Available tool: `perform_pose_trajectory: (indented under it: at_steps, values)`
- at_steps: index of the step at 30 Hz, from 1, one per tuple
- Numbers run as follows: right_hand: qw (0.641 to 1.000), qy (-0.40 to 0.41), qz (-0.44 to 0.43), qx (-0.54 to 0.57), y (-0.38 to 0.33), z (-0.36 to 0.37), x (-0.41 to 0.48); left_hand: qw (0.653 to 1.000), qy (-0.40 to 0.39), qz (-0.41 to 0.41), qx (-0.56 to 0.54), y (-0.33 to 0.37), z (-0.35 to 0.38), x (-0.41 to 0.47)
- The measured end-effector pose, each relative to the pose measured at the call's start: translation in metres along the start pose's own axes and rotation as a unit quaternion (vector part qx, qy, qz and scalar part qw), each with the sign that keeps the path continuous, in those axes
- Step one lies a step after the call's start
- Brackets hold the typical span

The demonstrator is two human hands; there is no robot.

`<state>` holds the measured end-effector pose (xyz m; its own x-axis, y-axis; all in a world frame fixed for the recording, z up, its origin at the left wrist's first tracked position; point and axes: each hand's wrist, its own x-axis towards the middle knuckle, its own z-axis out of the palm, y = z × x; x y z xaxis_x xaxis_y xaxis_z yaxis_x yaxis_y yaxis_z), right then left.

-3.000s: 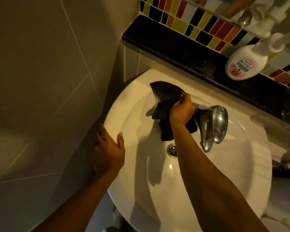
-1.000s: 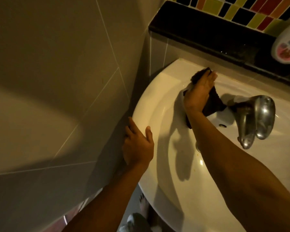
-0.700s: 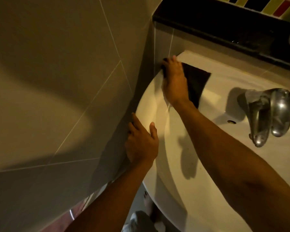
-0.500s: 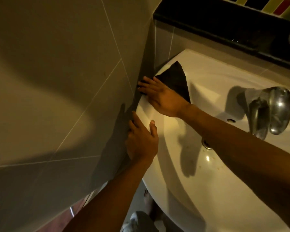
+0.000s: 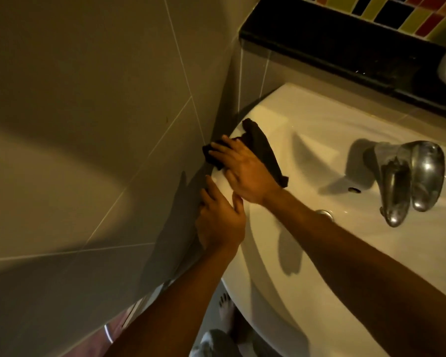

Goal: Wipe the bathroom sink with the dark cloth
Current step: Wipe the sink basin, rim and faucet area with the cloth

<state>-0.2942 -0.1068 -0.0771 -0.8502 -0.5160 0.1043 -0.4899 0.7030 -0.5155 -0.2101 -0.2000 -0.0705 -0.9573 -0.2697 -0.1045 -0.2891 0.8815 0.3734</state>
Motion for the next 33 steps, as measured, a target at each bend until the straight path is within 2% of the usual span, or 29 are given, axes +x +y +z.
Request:
perform_pose_trajectory:
  at_steps: [2,3,5,6,8,10,13,15,22,30,33]
  values:
    - [0.997,-0.037,-0.049,-0.045,0.022,-0.021,0.002,1.000,0.011,0.001,0.000,-0.002,0.002,-0.002]
    - [0.999,-0.033,-0.015,-0.038,0.036,-0.036,0.006,1.000,0.014,0.002,0.003,-0.002,0.003,-0.002]
    - [0.990,0.042,0.135,0.010,0.066,-0.071,0.011,1.000,0.009,-0.001,0.005,-0.002,0.004,-0.002]
    - [0.973,0.079,0.217,0.021,0.080,-0.085,0.011,1.000,0.007,-0.003,0.005,-0.002,0.004,-0.003]
    - [0.944,0.084,0.318,-0.023,0.096,-0.102,0.004,1.000,-0.002,-0.009,-0.003,0.000,0.002,-0.004]
    - [0.931,0.092,0.352,-0.030,0.102,-0.103,-0.010,0.999,-0.019,-0.027,-0.011,0.000,-0.001,-0.004]
    - [0.889,0.187,0.415,-0.052,0.101,-0.089,-0.036,0.999,-0.037,-0.038,0.006,0.001,-0.004,-0.003]
    - [0.859,0.217,0.459,-0.068,0.095,-0.081,-0.053,0.998,-0.040,-0.038,0.025,0.000,-0.005,-0.003]
    - [0.847,0.104,0.494,-0.164,0.082,-0.081,-0.079,0.998,-0.056,-0.040,0.010,0.000,-0.011,-0.006]
    - [0.835,0.185,0.510,-0.090,0.049,-0.081,-0.092,0.997,-0.064,-0.036,0.000,-0.002,-0.012,-0.007]
    - [0.843,0.173,0.506,-0.065,0.041,-0.083,-0.098,0.997,-0.071,-0.032,-0.007,-0.002,-0.013,-0.008]
